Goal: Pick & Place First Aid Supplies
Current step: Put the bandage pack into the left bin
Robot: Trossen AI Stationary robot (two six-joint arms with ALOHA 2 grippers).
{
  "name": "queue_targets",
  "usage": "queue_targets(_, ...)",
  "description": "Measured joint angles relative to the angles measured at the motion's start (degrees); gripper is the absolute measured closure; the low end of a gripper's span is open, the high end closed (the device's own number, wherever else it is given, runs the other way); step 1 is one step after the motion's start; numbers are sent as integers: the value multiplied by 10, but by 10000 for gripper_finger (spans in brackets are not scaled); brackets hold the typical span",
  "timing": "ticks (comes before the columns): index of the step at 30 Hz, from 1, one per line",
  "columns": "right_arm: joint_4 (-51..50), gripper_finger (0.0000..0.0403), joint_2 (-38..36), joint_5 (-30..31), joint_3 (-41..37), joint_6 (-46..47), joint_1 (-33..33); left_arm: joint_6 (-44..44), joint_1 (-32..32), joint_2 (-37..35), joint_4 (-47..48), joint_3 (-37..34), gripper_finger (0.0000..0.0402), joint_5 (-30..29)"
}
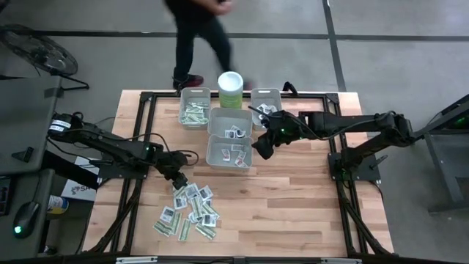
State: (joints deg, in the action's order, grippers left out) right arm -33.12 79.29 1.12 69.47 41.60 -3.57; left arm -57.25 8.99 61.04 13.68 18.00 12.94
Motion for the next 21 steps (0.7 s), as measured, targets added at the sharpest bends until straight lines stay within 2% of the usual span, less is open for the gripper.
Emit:
queue_targets(12, 0, 174, 0, 0, 0, 5, 0, 2, 0, 0, 0, 0, 393, 5)
queue_targets(21, 0, 174, 0, 0, 0, 4, 0, 4, 0, -13, 6, 5, 400, 15)
